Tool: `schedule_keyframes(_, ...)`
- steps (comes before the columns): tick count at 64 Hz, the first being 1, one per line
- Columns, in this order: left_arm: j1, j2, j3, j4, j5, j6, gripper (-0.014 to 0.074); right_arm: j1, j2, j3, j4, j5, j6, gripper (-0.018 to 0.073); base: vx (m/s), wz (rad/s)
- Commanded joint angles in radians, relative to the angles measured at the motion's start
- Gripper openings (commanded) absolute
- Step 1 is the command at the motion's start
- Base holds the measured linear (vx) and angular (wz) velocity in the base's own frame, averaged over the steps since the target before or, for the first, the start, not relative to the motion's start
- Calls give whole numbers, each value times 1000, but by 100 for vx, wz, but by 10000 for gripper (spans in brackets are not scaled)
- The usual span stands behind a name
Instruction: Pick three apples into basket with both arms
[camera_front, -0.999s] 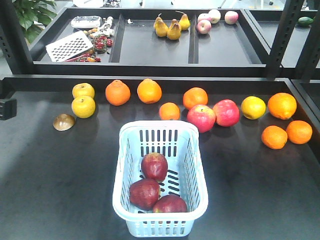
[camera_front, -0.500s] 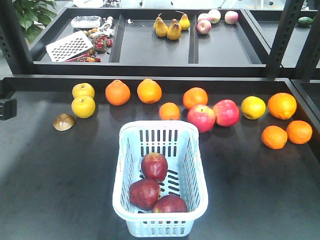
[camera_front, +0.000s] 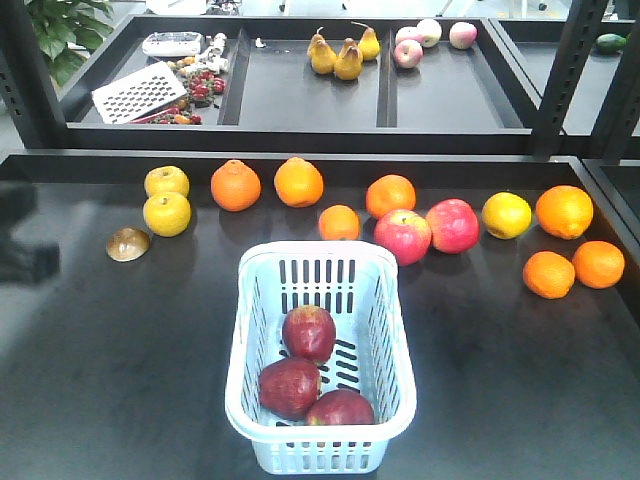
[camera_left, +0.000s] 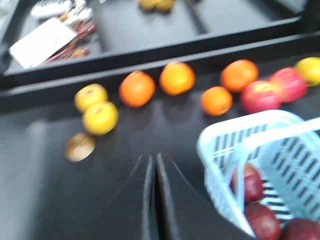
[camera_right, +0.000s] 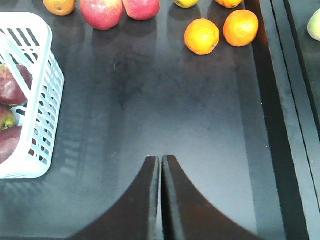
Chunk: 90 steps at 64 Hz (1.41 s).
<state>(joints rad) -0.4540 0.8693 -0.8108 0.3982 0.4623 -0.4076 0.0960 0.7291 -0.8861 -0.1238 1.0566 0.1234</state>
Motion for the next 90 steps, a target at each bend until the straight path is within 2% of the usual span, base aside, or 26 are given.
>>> schedule_keyframes(1,19,-59,76,3,-241,-8,-6,-6,-1,-27,-13,-52,-5,-9,0,0)
schedule_keyframes(10,96,-163,214,-19,-377,-8,-6,-6,-1,-27,-13,-52,-5,-9,0,0)
schedule_keyframes(20,182,-321,339,-47,-384,-3,-6,-6,-1,-27,-13,-52,-5,-9,0,0)
schedule_keyframes(27,235,-432,413,-109,-385,78,-6,-6,-1,-27,-13,-52,-5,-9,0,0)
schedule_keyframes(38,302,-578,533,-236,-424,255,-6,-6,-1,-27,-13,-52,-5,-9,0,0)
schedule_keyframes(45,324,-644,607,-280,-451,283,-6,-6,-1,-27,-13,-52,-5,-9,0,0)
schedule_keyframes(69,359,-844,839,-281,-557,258,-6,-6,-1,-27,-13,-52,-5,-9,0,0)
schedule_keyframes(74,359,-878,842,-281,-524,249,-6,-6,-1,-27,-13,-52,-5,-9,0,0)
schedule_keyframes(90,359,-898,842,-280,-534,249,-6,-6,-1,-27,-13,-49,-5,-9,0,0)
